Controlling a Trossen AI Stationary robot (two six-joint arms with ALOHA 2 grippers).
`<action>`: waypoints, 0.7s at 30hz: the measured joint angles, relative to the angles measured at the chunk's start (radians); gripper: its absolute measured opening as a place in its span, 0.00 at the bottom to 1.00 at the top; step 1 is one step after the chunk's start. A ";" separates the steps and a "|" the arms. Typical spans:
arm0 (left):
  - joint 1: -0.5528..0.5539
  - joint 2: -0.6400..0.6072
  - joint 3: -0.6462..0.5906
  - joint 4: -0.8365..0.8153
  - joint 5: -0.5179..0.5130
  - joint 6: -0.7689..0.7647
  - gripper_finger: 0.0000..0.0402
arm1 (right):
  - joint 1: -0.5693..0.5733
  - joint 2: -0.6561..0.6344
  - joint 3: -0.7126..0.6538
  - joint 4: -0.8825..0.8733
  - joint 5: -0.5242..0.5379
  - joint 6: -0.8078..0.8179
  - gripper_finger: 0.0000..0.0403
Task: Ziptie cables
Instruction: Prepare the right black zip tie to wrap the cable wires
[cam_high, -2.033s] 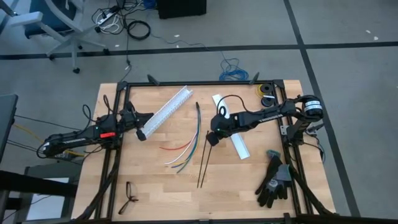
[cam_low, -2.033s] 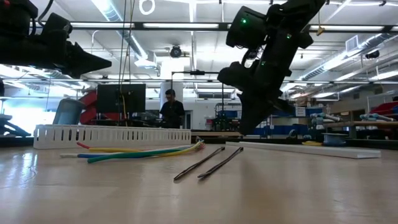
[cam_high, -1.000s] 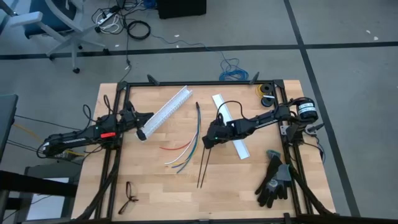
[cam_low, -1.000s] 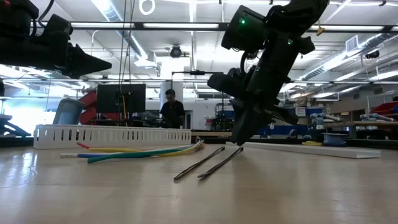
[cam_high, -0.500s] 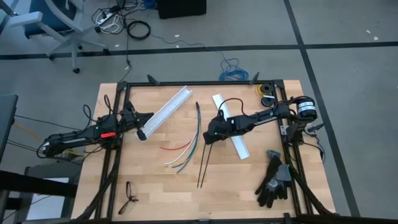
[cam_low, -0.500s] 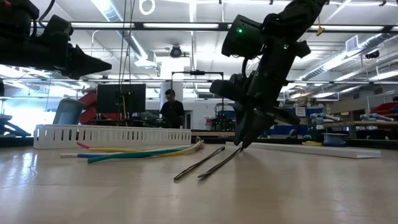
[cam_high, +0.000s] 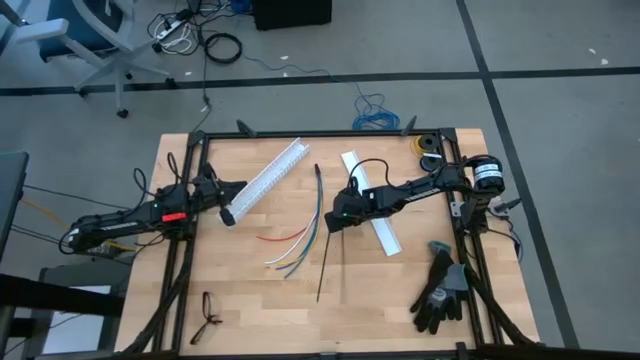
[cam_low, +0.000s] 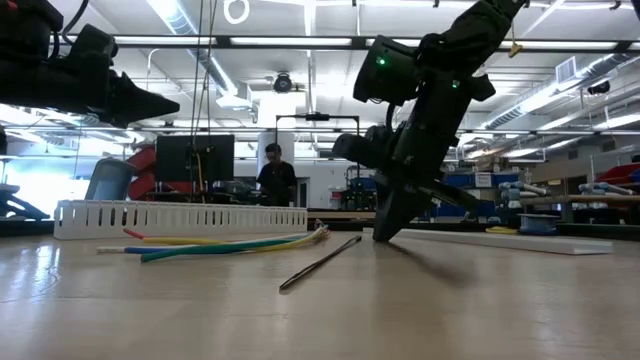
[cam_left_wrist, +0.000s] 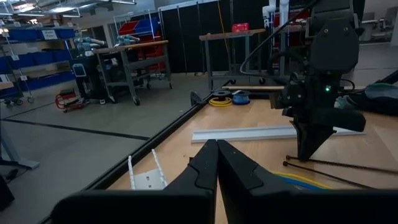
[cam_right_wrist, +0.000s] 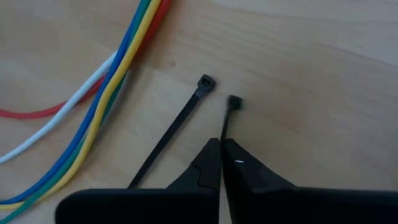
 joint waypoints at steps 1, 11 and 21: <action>0.000 0.000 0.000 0.000 0.000 0.000 0.05 | 0.001 0.000 0.000 0.008 0.001 -0.006 0.01; 0.000 0.000 0.000 0.061 0.000 0.000 0.05 | 0.024 -0.014 -0.003 0.033 0.069 -0.071 0.00; 0.000 0.022 0.000 0.045 0.001 -0.104 0.05 | 0.050 -0.051 -0.005 0.021 0.158 -0.097 0.00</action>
